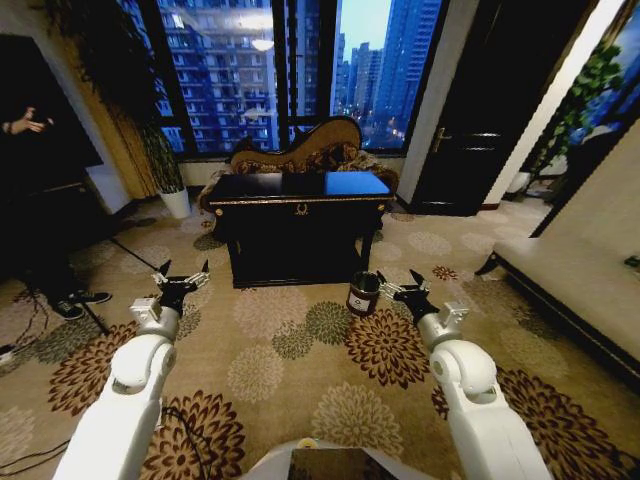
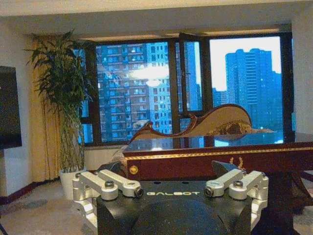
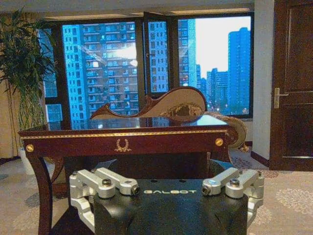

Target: Move to the front of the table and place the trash on the table into the trash bin.

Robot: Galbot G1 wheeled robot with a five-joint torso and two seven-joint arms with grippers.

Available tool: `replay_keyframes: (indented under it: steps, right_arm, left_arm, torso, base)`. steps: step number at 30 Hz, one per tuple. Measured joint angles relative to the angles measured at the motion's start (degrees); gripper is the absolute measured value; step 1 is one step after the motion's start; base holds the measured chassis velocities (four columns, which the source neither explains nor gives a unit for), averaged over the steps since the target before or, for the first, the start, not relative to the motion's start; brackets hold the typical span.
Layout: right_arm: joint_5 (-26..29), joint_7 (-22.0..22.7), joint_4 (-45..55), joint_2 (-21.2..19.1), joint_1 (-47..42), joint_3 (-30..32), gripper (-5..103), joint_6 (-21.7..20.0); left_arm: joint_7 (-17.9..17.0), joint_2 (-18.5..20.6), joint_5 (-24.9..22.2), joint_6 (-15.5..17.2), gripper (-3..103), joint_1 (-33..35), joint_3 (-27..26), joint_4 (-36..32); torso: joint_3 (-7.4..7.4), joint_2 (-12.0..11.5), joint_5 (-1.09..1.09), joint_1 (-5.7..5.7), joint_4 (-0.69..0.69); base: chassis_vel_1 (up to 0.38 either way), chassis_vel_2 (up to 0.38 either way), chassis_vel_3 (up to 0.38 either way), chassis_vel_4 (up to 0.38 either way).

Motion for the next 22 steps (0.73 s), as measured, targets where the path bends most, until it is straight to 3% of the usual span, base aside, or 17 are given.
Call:
replay_keyframes:
  steps: [6, 22]
  right_arm:
    - [0.32, 0.0, 1.69, -0.03, 0.7, 0.27, 100, -1.55]
    - [2.38, 0.0, 3.81, -0.28, 1.39, 0.93, 100, -2.92]
  left_arm:
    - [-1.0, -0.06, -1.05, 2.74, 100, -0.06, -0.06, -1.62]
    - [-1.39, -0.81, -1.89, 5.52, 100, 0.05, -0.14, -3.57]
  torso:
    - [0.0, 0.0, 0.01, 0.0, 0.0]
    - [0.0, 0.0, 0.0, 0.0, 0.0]
  base:
    - [0.0, 0.0, 0.0, 0.0]
    - [0.0, 0.0, 0.0, 0.0]
